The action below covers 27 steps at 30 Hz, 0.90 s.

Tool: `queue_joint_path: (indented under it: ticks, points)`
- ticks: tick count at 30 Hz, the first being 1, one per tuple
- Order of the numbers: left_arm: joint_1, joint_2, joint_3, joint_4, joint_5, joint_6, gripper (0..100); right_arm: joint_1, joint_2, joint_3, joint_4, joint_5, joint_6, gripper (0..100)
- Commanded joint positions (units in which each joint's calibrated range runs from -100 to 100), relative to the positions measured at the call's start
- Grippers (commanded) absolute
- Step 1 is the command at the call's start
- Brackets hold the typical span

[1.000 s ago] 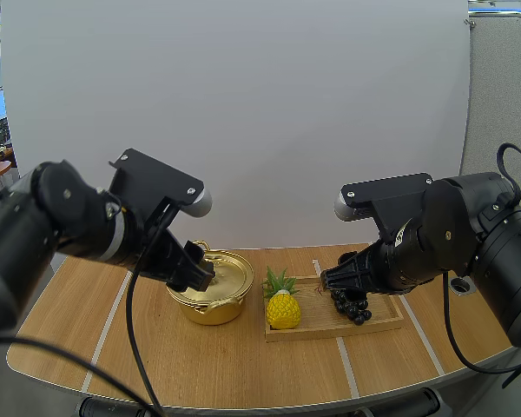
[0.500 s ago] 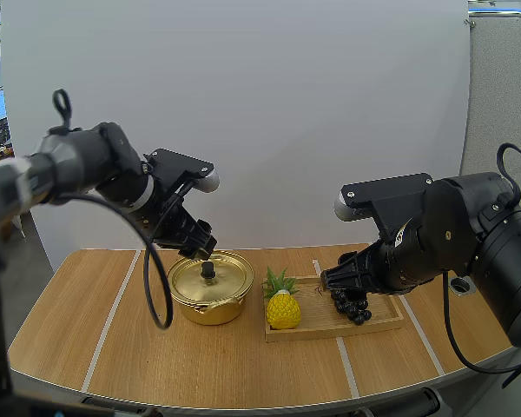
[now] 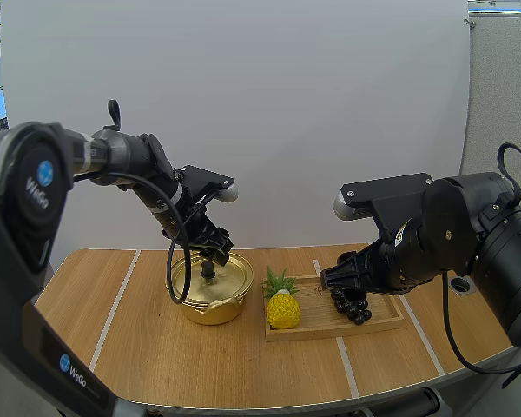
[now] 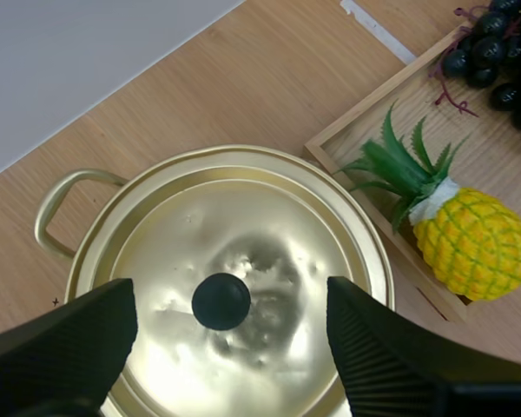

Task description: Open the pot, put the grape inside, and close it

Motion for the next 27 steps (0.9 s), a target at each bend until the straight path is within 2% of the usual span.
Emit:
queue_joint_path:
  ticks: [1,13,23,24,27]
  points:
    - [-0.23,4.93,-3.11,-0.20,-1.03,0.20,100,-0.17,-0.02,-0.47,0.22,-1.07,-0.46,100]
    - [-0.23,9.74,-4.18,3.12,-2.49,-0.01,100,-0.17,-0.02,-0.47,0.22,-1.07,-0.46,100]
    - [-0.23,9.74,-4.18,3.13,-1.59,-0.02,100,-0.17,-0.02,-0.47,0.22,-1.07,-0.46,100]
    - [-0.23,9.74,-4.18,3.13,-1.36,-0.02,86,-0.17,-0.02,-0.47,0.22,-1.07,-0.46,100]
    - [-0.23,9.74,-4.18,3.13,-0.08,-0.02,33,-0.17,-0.02,-0.47,0.22,-1.07,-0.46,100]
